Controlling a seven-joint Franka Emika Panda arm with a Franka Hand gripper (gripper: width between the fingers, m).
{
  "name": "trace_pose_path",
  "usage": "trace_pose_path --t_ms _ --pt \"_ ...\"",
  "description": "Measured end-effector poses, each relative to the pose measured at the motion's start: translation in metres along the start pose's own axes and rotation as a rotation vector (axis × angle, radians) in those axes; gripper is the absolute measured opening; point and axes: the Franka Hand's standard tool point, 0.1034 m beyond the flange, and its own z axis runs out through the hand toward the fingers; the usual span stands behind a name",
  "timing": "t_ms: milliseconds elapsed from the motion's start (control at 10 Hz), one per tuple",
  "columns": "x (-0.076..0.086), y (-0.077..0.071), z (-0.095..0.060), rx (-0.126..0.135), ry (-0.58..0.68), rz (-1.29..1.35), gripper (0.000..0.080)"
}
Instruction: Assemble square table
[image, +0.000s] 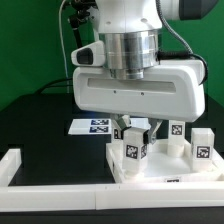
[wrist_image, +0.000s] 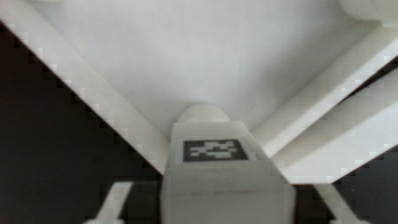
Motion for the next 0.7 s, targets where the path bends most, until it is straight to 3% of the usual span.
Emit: trace_pose_path --t_ms 300,500,700 --pt "0.006 0.010 0.001 0.018 0.019 0.276 0.0293" --pt "0.013 0.019 0.001 0.062 -0.016 0.626 0.0293" --pt "0.015 0.014 0.001 0.130 -0.039 0.901 0.0293"
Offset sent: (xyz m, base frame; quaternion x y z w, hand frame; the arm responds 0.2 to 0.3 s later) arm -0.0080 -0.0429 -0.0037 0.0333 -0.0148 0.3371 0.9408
